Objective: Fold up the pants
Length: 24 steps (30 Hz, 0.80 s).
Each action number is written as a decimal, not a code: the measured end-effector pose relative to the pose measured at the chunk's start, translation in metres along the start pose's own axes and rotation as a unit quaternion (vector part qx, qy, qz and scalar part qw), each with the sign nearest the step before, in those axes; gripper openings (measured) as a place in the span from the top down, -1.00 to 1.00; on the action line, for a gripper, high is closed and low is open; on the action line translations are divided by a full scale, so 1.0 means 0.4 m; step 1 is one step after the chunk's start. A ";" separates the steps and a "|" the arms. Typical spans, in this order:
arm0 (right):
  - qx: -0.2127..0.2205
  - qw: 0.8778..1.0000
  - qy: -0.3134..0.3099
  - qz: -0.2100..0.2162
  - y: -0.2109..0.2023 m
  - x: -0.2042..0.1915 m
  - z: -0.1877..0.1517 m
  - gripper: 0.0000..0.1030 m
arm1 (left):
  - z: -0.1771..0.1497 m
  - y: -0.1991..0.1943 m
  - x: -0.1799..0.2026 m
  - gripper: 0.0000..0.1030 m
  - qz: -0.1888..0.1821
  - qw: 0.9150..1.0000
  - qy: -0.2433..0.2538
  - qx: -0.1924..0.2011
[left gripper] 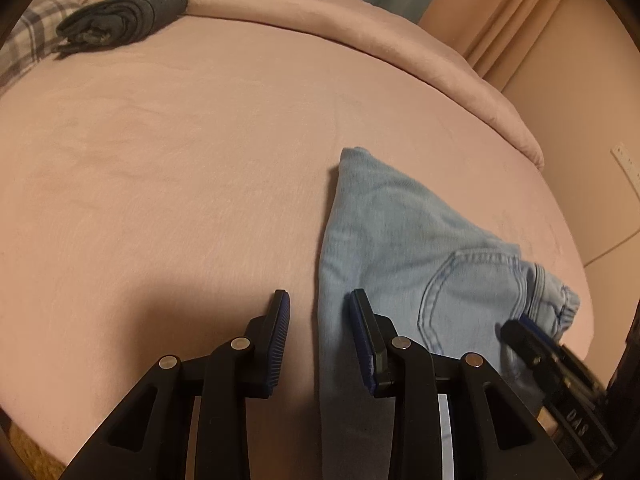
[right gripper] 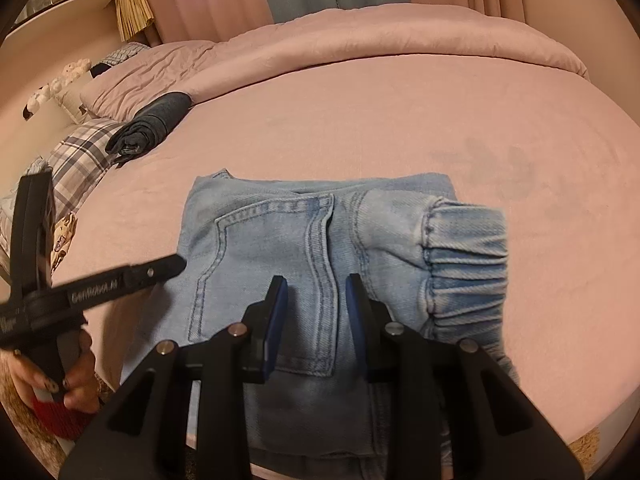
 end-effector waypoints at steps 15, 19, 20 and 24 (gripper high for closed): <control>0.002 1.000 0.010 0.009 -0.015 0.013 -0.011 0.44 | 0.041 0.055 0.050 0.32 0.011 0.999 0.033 -0.023; 0.003 1.000 0.006 0.008 -0.016 0.014 -0.010 0.44 | 0.039 0.054 0.048 0.30 0.012 0.999 0.035 -0.019; 0.003 1.000 0.006 0.006 -0.016 0.013 -0.010 0.44 | 0.038 0.054 0.043 0.28 0.008 0.999 0.030 -0.021; 0.003 1.000 0.000 -0.002 -0.026 0.013 -0.006 0.43 | 0.010 0.035 0.021 0.28 -0.015 1.000 0.005 -0.026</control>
Point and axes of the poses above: each gripper's, at about its wrist camera, not at the fingertips, and y roughly the way its jaws point, x to its right, z to its top, the point moved 6 cm from there along y, roughly the way its jaws point, and after that the axes turned 1 degree about -z, right-handed, at the moved point
